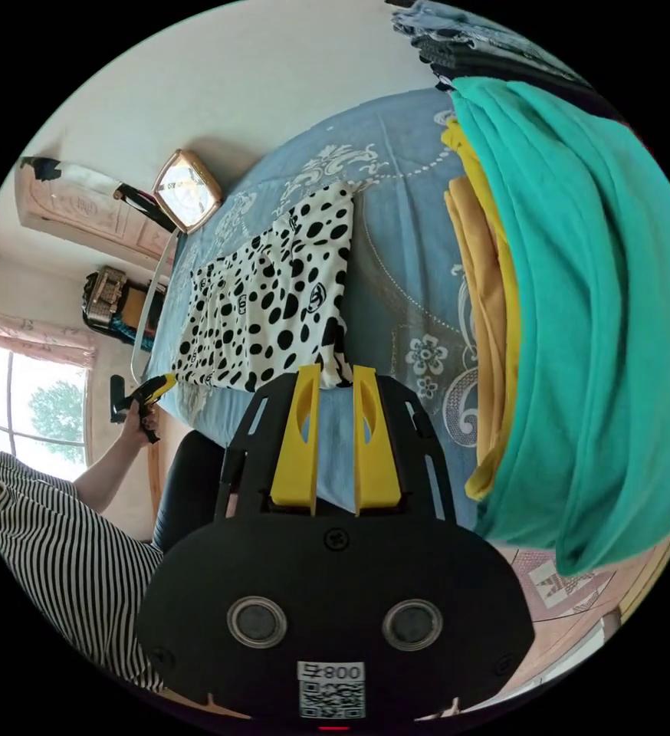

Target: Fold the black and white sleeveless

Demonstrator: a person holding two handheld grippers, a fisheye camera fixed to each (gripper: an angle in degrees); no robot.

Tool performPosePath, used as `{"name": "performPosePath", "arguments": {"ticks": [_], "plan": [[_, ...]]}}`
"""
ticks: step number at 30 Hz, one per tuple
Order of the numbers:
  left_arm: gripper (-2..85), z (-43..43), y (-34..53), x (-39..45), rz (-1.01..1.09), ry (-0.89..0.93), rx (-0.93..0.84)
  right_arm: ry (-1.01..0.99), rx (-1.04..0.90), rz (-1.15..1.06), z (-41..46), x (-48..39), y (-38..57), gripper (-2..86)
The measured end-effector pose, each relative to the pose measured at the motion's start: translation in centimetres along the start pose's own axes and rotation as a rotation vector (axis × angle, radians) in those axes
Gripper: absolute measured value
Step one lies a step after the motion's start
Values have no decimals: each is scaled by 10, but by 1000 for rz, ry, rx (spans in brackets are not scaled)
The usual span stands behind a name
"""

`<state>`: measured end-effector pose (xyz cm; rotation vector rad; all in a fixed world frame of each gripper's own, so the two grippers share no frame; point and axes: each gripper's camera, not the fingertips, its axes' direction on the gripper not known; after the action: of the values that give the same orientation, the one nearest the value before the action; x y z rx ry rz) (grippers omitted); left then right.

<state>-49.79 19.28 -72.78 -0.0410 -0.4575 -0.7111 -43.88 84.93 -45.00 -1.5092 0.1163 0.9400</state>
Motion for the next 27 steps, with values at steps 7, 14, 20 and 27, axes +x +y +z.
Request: {"name": "performPosePath", "arguments": {"ticks": [7,14,20,27], "plan": [[21,0,8,-3,43,14,41,-22,-34,-47,-22,30,7,19],[28,52,27,-35,7,-34,-47,16,-127,-65,-17,63,15,11],[60,74,61,-39,-1,-91,28,-42,-100,-24,-27,89,19,12],[73,149,110,53,329,-49,-8,-70,-87,-11,-41,104,19,12]]}}
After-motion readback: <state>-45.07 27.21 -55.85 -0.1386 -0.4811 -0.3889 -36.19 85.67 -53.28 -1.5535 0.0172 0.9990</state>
